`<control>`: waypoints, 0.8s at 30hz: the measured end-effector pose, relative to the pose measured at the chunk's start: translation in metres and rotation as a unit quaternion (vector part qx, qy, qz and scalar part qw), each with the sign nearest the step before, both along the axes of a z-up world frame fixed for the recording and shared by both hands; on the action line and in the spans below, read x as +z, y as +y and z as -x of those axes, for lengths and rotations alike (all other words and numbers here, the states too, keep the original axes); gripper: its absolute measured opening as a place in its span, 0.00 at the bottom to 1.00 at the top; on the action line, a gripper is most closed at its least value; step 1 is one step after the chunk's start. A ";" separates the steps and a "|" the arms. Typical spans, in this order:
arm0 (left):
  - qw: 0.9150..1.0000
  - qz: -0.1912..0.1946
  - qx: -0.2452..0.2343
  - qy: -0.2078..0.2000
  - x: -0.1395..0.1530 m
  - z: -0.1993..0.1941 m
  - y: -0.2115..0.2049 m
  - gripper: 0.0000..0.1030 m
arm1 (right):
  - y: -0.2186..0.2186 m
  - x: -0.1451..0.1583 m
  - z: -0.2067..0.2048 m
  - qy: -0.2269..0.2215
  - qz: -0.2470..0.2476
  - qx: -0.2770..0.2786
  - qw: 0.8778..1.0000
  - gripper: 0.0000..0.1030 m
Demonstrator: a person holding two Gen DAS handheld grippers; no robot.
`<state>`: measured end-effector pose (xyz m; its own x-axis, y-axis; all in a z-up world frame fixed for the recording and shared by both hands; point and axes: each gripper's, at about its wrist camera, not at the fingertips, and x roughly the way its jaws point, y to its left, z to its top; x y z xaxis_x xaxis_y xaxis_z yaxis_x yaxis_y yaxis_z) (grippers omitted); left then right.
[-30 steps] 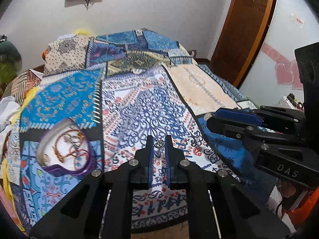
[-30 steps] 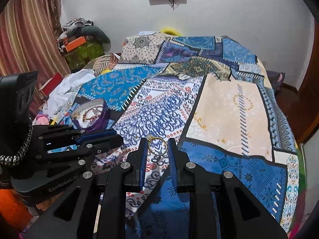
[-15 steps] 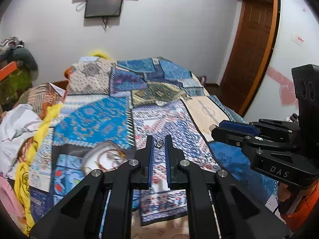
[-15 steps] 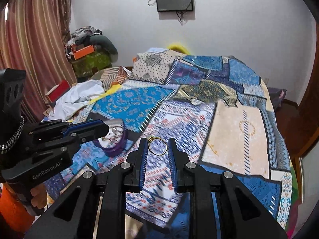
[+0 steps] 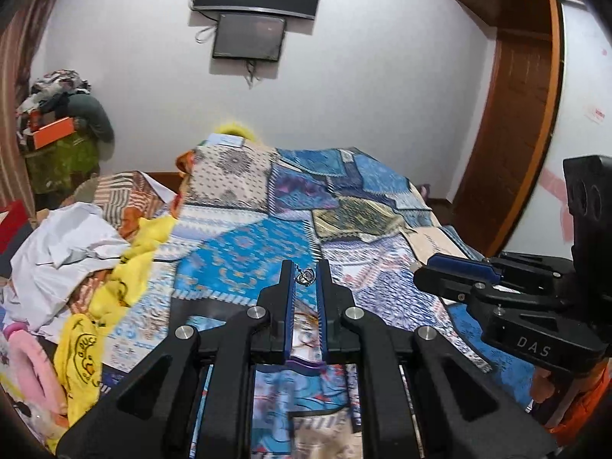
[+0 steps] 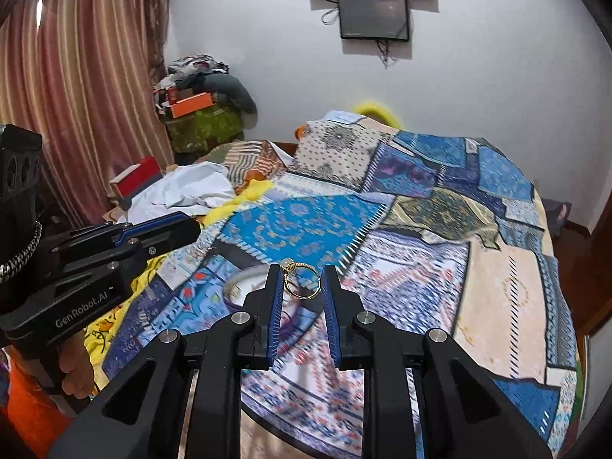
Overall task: Organize jewelry
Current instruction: 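Carry both rings over the purple heart tin and open both tools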
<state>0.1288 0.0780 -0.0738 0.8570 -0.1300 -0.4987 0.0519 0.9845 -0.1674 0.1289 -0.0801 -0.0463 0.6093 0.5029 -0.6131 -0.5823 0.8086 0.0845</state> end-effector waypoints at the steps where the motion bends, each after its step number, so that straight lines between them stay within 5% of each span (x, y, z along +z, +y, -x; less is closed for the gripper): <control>1: 1.000 0.001 0.005 -0.002 0.001 0.000 0.006 0.09 | 0.005 0.000 -0.001 -0.002 0.001 0.003 1.000 0.18; 10: 1.000 0.004 0.020 0.002 -0.011 -0.006 0.028 0.09 | 0.036 -0.008 -0.017 0.005 0.010 0.023 1.000 0.18; 24: 0.997 0.017 -0.016 0.069 -0.070 -0.047 0.022 0.09 | 0.060 -0.068 -0.040 0.075 0.060 0.034 0.995 0.18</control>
